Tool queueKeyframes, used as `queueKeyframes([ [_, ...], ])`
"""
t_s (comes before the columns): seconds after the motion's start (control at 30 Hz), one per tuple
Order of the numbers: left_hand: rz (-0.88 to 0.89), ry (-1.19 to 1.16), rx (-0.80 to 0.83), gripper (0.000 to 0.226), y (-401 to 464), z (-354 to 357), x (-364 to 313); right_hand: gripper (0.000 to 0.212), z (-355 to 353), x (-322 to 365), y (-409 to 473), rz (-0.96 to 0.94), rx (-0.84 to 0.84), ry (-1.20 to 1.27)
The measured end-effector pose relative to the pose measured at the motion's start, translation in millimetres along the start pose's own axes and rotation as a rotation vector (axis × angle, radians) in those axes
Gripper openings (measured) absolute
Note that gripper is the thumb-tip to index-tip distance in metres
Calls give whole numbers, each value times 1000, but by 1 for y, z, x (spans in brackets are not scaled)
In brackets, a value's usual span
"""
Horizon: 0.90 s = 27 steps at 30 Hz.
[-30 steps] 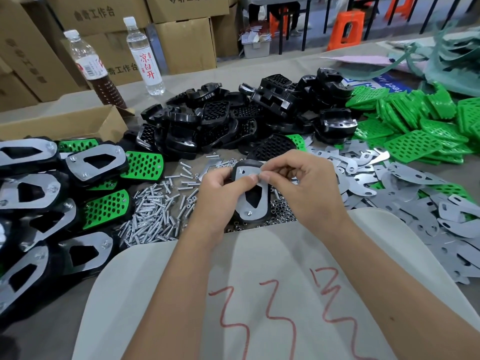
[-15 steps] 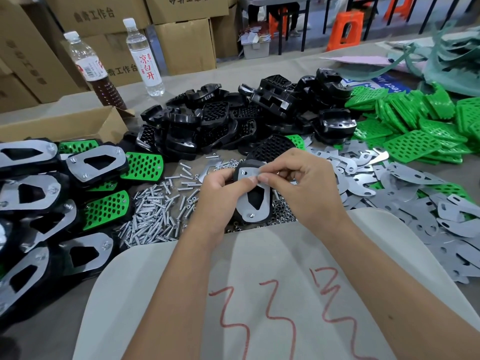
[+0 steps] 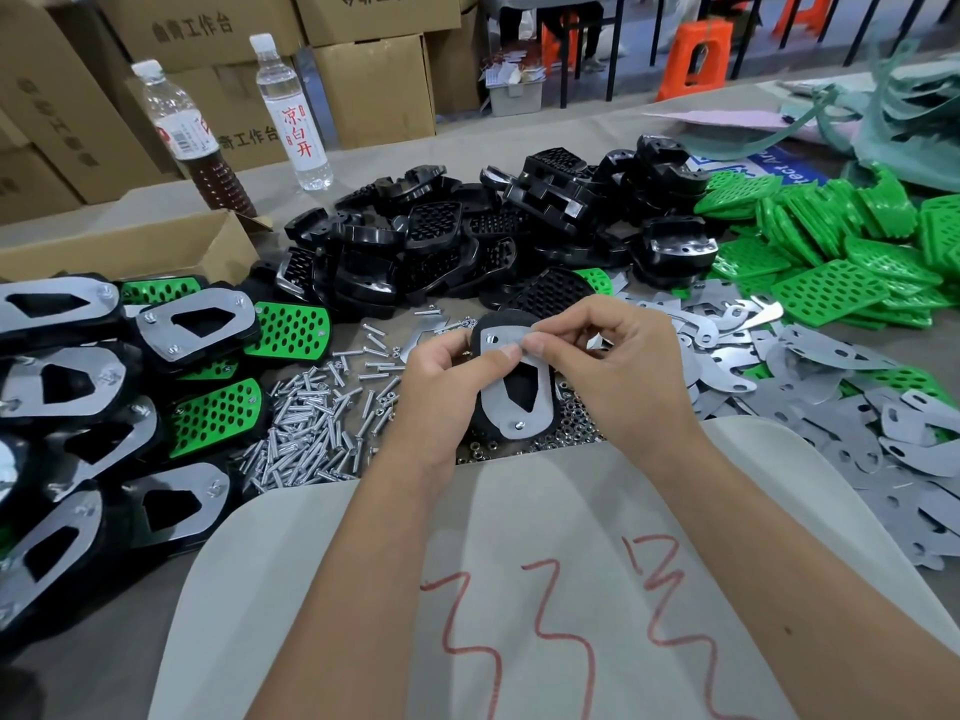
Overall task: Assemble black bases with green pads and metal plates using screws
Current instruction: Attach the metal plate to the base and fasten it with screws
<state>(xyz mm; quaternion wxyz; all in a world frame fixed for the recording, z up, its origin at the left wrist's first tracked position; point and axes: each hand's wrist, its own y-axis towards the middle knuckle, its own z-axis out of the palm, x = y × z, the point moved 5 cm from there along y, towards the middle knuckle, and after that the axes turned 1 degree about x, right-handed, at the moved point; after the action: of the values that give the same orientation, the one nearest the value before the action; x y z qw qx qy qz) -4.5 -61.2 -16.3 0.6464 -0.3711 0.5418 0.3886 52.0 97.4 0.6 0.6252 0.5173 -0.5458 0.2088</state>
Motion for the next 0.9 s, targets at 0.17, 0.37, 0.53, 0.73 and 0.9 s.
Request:
queueKeyframes([
  [0.17,12,-7,-34,21,1,-3,2,9,2,0,1,3,24,-36],
  [0.37,1,-5,-67,15,1,-3,3,11,4,3,1,-18,26,-86],
  [0.53,20,16,-79,16,1,-1,2,14,5,6,0,-55,-17,-145],
  [0.73,-4,33,-72,18,2,-3,4,14,6,7,1,-87,-19,-199],
  [0.9,-100,-51,3,14,3,-5,6,14,2,0,4,-20,-46,-129],
])
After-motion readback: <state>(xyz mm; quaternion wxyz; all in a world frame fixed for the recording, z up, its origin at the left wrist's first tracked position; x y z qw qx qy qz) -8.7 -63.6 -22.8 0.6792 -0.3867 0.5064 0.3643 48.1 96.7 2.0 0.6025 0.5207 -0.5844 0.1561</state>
